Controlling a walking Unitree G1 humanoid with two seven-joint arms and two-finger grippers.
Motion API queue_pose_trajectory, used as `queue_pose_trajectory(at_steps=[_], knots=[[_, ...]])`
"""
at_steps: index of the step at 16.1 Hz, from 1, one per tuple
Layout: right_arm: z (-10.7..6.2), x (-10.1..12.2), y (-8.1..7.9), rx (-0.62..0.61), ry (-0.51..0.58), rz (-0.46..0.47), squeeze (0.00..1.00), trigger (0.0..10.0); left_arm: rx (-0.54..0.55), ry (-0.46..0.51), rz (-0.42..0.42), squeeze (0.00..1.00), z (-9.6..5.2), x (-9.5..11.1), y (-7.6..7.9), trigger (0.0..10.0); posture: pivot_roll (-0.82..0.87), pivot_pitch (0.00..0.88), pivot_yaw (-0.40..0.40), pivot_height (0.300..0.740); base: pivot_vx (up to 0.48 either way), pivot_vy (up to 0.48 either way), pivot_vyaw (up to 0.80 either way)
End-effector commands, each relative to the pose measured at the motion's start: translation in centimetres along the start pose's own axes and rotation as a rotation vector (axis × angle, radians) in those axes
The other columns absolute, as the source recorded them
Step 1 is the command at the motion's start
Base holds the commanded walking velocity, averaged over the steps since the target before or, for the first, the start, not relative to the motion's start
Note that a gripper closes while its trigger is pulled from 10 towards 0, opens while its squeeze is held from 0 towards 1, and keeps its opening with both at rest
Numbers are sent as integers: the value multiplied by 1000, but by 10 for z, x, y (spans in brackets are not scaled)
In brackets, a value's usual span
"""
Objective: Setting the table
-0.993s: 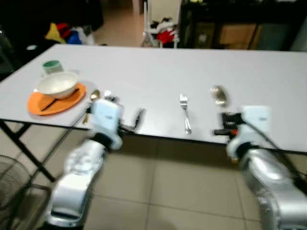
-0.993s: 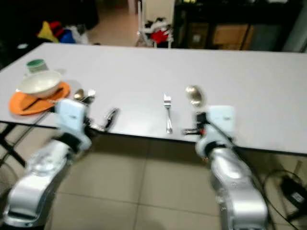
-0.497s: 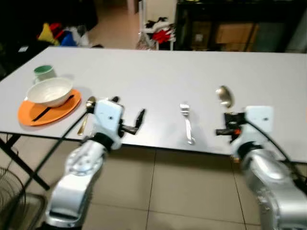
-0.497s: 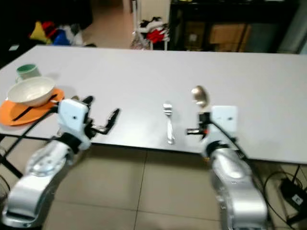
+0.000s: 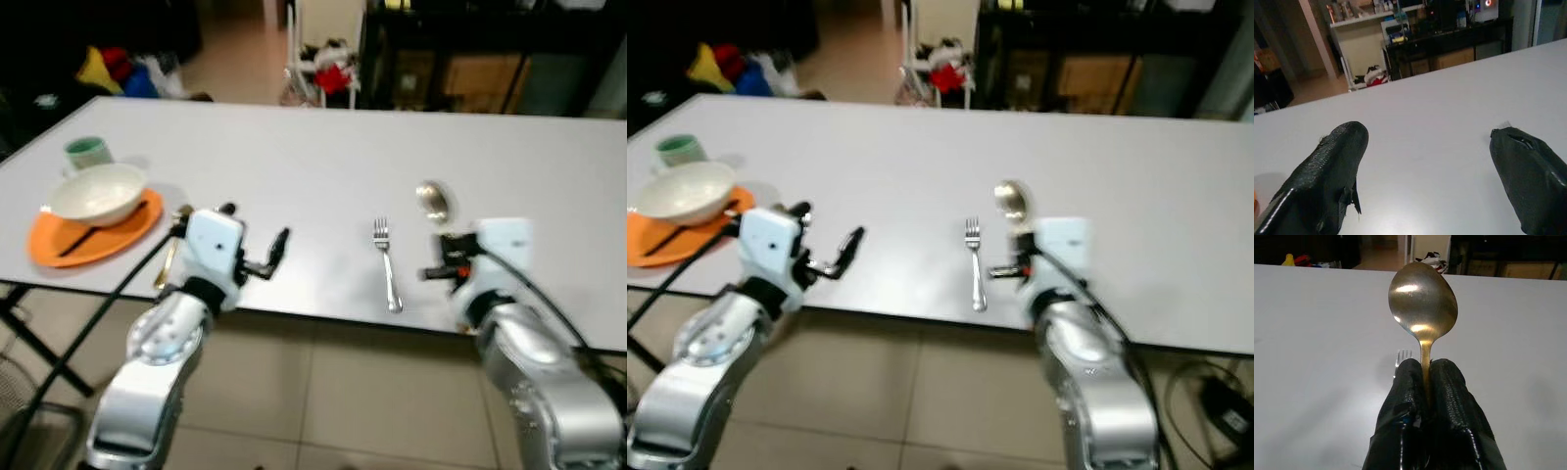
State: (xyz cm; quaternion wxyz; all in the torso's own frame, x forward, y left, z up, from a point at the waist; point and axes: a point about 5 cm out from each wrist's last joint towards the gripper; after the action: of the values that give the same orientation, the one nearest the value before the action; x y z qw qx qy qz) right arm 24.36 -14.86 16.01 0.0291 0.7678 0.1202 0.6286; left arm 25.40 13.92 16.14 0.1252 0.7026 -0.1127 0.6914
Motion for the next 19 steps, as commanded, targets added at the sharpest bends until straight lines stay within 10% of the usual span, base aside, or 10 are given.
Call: queue_pose_trajectory(at_steps=[1, 19], knots=[[0, 0, 7, -26, -7, -5, 0, 10000, -21, 14, -1, 0, 3, 3, 4, 10000, 50, 0, 50, 740, 289, 0, 0], [19, -12, 7, 51, -92, -47, 0, 10000, -43, 0, 7, 0, 6, -4, 4, 10000, 64, 0, 45, 740, 269, 0, -133]])
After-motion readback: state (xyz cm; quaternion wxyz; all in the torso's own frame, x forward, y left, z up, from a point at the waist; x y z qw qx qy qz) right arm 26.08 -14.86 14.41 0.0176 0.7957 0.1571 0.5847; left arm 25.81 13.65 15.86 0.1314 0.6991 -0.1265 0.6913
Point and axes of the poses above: a point about 5 cm out from each wrist's last joint towards the gripper, its own z axis pointing out of the wrist towards the gripper, its own x axis along the axis of the wrist's last joint, y = z × x, and after that the axes turned 11 degrees about -z, right-handed
